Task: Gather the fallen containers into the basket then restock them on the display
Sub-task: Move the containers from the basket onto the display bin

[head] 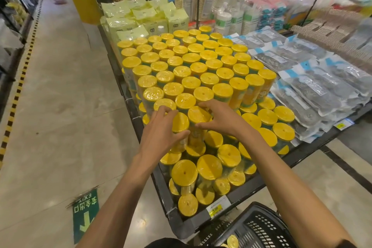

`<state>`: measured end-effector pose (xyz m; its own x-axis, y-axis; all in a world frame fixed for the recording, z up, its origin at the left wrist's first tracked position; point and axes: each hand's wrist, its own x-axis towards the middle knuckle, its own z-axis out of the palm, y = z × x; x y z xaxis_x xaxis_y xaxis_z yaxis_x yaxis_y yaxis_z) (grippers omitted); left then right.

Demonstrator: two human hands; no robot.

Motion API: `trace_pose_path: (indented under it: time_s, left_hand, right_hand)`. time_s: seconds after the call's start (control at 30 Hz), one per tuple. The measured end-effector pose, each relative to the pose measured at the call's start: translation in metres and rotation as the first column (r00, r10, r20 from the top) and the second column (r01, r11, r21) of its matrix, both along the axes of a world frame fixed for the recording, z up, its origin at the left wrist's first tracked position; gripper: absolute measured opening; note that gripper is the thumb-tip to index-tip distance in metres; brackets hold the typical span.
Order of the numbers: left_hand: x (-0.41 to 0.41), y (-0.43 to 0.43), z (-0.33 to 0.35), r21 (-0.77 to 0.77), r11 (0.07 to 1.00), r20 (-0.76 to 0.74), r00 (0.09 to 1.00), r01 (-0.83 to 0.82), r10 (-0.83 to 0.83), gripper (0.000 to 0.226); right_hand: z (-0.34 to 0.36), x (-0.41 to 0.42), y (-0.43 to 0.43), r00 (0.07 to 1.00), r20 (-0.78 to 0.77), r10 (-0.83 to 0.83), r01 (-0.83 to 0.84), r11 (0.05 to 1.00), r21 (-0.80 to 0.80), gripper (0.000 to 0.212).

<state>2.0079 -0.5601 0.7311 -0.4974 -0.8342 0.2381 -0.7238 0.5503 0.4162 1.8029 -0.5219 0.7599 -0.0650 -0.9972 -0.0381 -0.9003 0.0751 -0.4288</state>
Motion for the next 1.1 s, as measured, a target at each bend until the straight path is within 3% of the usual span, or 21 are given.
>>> trace_pose_path:
  time_s: [0.33,0.47,0.57,0.7,0.83,1.1]
  left_hand:
    - [0.01,-0.002,0.018,0.021,0.991,0.161,0.978,0.13,-0.132,0.061]
    - [0.008,0.005,0.028,-0.136,0.957,0.239,0.946,0.257,-0.22,0.043]
    - [-0.005,0.023,0.034,-0.138,0.912,0.326,0.887,0.386,-0.327,0.042]
    - [-0.025,0.045,0.028,-0.071,0.85,0.453,0.776,0.522,-0.439,0.05]
    - [-0.045,0.074,0.019,-0.039,0.754,0.508,0.663,0.656,-0.551,0.059]
    - [-0.098,0.179,0.006,-0.02,0.622,0.573,0.519,0.783,-0.634,0.056]
  right_hand:
    - [0.015,0.015,0.032,0.993,-0.038,-0.109,0.109,0.994,-0.012,0.067]
    - [0.007,0.015,0.061,0.971,-0.105,-0.217,0.218,0.976,-0.001,0.064]
    - [-0.002,0.02,0.089,0.929,-0.23,-0.289,0.318,0.943,0.097,0.067]
    - [-0.008,0.025,0.143,0.865,-0.326,-0.38,0.436,0.892,0.117,0.068]
    - [-0.013,0.025,0.209,0.787,-0.384,-0.483,0.568,0.811,0.144,0.073]
    - [-0.017,0.02,0.339,0.652,-0.39,-0.65,0.737,0.665,0.124,0.056]
